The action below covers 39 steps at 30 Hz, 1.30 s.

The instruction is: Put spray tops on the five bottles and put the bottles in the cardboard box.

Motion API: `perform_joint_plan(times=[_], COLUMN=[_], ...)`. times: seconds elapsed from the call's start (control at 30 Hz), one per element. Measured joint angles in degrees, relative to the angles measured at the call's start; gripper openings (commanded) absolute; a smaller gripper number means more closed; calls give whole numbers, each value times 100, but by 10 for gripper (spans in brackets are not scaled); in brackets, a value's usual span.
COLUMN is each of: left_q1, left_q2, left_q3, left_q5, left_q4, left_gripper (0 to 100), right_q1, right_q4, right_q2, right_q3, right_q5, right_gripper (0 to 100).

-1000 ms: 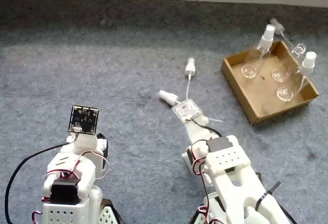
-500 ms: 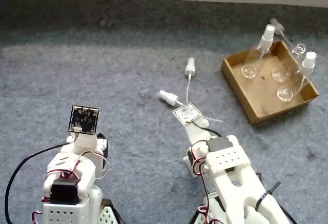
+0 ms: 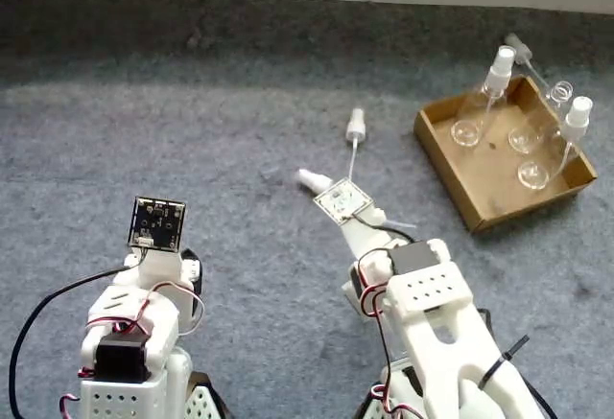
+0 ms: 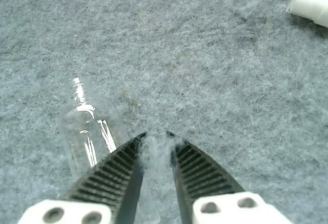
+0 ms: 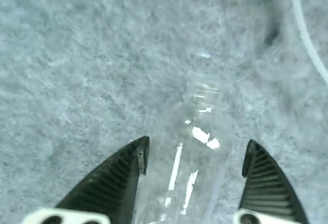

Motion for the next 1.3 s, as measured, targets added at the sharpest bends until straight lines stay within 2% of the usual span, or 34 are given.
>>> perform_joint_plan(times=[0.5,0.6,0.93,1.3], left_q1=[0,0,0,0], left_q2=[0,0,0,0], left_q3=[0,0,0,0], left_q5=[0,0,0,0], left_q4=[0,0,0,-9], left_gripper=[7,7,7,7], right_q1=[0,0,0,0], right_q4=[53,352,563,563], right_q2=[0,35,1538,2391], right_q3=[-35,-132,-1169,-1310], right_q5=[35,35,35,35], right_gripper=[253,253,253,253])
